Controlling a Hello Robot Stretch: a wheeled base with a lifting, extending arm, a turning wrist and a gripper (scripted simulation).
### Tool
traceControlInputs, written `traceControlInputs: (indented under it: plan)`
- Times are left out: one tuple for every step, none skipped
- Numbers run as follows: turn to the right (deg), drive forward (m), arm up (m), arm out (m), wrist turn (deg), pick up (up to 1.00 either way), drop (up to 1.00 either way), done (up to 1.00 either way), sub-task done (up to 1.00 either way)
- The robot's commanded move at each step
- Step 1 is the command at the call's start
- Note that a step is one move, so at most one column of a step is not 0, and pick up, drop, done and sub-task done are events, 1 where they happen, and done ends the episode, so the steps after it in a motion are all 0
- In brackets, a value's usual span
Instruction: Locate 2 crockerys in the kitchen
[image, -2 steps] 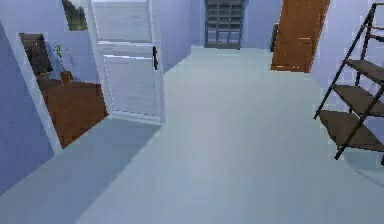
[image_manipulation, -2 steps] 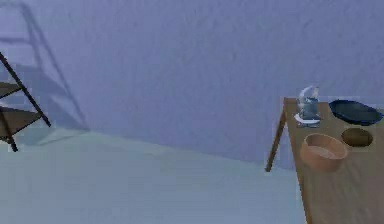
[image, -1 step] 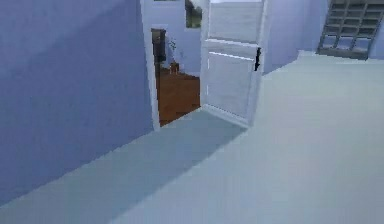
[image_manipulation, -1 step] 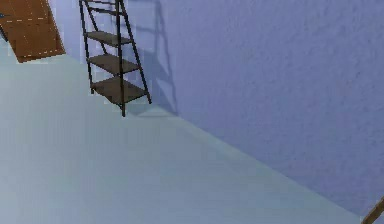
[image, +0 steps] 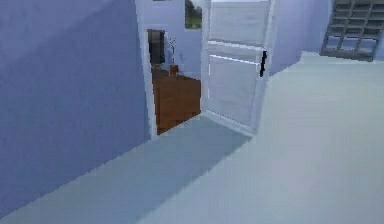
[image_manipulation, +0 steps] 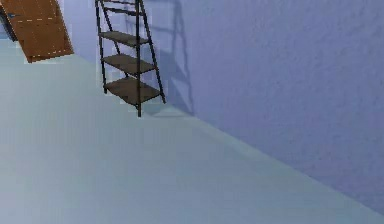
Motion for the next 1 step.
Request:
traceControlInputs:
  plan:
    - [42.0, 0.0, 0.0, 0.0, 0.0, 0.0, 0.0, 0.0, 0.0]
